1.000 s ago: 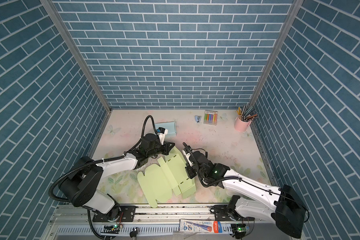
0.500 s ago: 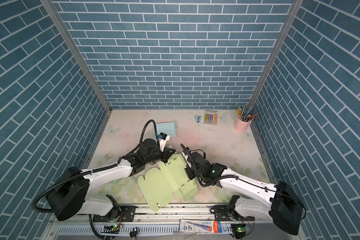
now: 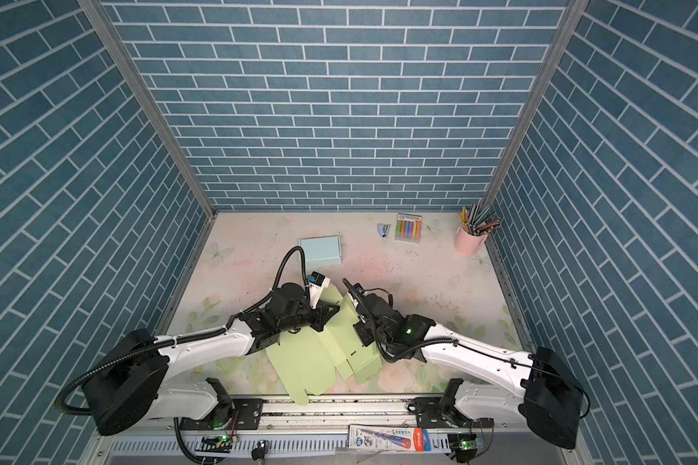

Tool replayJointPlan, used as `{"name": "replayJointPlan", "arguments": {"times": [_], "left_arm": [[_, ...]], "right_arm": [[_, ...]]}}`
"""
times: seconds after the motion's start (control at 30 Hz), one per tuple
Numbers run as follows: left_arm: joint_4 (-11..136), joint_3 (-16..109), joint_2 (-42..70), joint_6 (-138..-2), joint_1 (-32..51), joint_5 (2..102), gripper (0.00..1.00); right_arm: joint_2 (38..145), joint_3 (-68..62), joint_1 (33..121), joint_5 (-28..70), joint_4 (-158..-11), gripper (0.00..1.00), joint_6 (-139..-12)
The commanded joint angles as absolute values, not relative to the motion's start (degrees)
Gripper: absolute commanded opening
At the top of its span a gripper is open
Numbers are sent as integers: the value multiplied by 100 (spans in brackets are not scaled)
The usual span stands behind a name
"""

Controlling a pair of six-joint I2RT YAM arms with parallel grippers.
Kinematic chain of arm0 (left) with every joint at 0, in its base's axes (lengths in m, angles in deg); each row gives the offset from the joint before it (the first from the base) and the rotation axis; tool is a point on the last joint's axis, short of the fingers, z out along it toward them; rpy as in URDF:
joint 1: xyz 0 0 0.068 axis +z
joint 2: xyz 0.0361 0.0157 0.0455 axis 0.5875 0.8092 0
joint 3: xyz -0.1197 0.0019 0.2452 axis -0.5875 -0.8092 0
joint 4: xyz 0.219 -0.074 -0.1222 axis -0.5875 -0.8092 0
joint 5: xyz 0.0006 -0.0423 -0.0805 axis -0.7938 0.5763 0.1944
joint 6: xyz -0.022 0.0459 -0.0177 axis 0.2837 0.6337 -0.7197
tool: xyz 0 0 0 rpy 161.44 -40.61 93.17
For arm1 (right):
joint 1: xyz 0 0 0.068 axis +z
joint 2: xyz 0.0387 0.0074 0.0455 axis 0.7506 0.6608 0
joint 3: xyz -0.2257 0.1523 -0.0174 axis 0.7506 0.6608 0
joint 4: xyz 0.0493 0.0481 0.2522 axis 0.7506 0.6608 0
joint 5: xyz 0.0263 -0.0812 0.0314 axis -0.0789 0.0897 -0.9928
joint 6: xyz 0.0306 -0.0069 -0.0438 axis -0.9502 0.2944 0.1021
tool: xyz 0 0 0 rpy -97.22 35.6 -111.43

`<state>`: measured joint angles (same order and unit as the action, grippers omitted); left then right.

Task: Fold the paper box

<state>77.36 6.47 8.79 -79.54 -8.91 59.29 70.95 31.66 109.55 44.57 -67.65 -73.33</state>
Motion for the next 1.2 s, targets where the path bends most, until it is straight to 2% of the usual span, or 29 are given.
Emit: {"name": "replayJointPlan", "arguments": {"times": [0.0, 0.3, 0.43, 0.83, 1.17], "left_arm": [[7711, 435, 636, -7965, -823, 5801, 0], [7063, -509, -450, -7938, 524, 5827, 0], [7034, -789, -684, -7964, 856, 5671, 0], [7768, -731, 317, -8035, 780, 6007, 0], [7559, -740, -93, -8139, 179, 5955, 0]], "right_arm": [[7238, 2995, 11109, 5065, -6533, 0, -7048], [7459, 2914, 11382, 5831, -6280, 0, -6798], [7503, 2879, 11501, 6022, -6356, 0, -6658], [7458, 2914, 11880, 6332, -6622, 0, -6446], [7580, 2862, 11890, 6615, -6626, 0, -6299]]}}
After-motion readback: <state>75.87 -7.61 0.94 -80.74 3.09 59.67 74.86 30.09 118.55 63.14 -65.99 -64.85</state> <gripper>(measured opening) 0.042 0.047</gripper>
